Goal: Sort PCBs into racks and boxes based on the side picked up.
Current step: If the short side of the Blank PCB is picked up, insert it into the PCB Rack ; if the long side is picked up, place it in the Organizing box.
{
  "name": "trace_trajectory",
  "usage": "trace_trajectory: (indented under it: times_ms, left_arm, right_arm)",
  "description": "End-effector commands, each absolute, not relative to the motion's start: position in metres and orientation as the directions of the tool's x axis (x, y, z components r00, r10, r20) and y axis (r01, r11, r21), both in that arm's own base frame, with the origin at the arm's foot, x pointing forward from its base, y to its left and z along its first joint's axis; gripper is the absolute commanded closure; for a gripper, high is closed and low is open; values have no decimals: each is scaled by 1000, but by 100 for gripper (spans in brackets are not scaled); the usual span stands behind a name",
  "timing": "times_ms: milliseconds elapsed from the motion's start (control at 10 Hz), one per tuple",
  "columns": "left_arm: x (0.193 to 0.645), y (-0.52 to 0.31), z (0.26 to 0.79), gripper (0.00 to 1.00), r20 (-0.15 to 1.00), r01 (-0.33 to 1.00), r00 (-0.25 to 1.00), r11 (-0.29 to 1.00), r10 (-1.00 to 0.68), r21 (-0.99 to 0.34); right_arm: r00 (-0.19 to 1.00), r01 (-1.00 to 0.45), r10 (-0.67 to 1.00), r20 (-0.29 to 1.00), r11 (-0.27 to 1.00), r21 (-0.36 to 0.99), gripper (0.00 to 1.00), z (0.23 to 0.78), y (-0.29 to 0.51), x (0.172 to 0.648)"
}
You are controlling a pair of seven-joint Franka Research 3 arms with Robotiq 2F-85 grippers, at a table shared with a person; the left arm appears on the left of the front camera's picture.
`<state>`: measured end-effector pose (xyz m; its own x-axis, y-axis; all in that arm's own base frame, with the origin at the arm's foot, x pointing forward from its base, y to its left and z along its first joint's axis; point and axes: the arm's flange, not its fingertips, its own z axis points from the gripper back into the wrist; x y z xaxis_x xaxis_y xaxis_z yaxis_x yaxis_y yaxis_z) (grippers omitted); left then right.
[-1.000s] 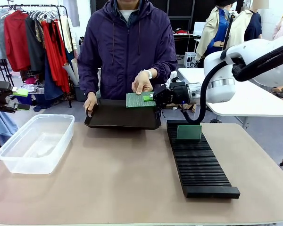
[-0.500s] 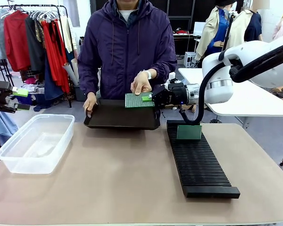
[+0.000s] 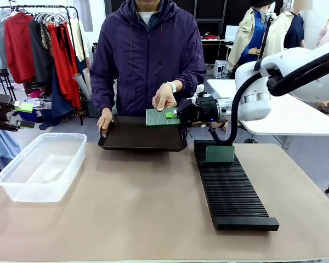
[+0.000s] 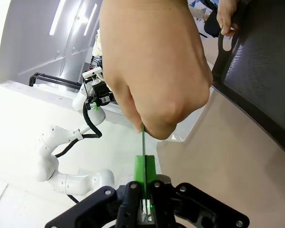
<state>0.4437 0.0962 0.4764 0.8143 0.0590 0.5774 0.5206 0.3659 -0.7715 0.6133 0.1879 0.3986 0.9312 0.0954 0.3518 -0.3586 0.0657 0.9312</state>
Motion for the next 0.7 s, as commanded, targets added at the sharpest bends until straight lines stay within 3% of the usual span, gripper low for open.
trace_trajectory:
  times_ms: [0,600]
  left_arm:
    - [443,96,478,0,581,524,812,365,61,-770]
    - [443,96,478,0,581,524,812,365,61,-770]
  right_arm:
    - [930,-363,90,356,72,929,100,401,188,612]
    - [930,-363,90,356,72,929,100,401,188,612]
